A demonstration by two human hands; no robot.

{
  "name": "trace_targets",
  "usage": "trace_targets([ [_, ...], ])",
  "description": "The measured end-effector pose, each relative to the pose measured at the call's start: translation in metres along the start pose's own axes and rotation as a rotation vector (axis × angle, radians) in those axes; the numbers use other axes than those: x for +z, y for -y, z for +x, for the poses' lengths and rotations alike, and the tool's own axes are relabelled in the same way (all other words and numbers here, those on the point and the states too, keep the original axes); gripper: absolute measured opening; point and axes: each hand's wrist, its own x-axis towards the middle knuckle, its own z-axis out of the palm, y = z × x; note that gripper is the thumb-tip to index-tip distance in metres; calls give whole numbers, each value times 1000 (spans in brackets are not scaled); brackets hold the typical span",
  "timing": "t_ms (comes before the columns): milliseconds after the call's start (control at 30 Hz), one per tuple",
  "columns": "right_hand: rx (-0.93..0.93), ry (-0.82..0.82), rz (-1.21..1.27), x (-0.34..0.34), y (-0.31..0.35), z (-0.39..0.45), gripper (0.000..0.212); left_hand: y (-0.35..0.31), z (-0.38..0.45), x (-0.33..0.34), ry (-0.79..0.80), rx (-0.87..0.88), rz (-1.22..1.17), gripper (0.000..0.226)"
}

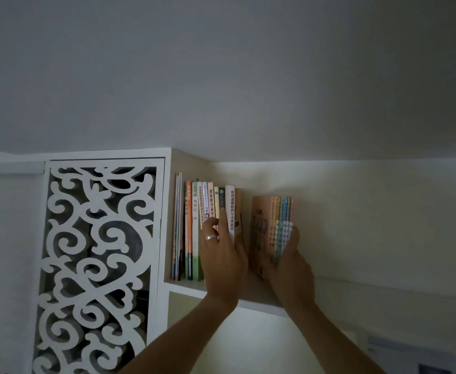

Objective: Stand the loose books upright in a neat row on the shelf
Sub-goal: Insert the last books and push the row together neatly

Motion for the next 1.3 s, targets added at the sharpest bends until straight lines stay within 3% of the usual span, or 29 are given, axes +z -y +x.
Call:
trace_targets([
  [333, -25, 163, -236, -5, 0, -2, 86, 28, 4, 38, -116, 109, 167, 53],
  [500, -127, 319, -119, -2, 1, 0, 91, 31, 10, 40, -26, 85, 187, 62],
  [667, -84, 507, 95, -10, 12, -1, 86, 51, 16, 36, 66, 283, 367, 71],
  [733, -16, 563, 184, -8, 17, -1, 96, 65, 18, 31, 73, 383, 394, 73],
  [900, 22, 530, 174, 16, 42, -10, 133, 96, 28, 21, 91, 575, 440, 75],
  [1133, 62, 459, 152, 40, 59, -5, 114, 107, 41, 11, 53, 657, 410, 73],
  [1300, 1, 518, 104, 36, 46, -2, 123, 105, 39, 7, 93, 475, 163, 81],
])
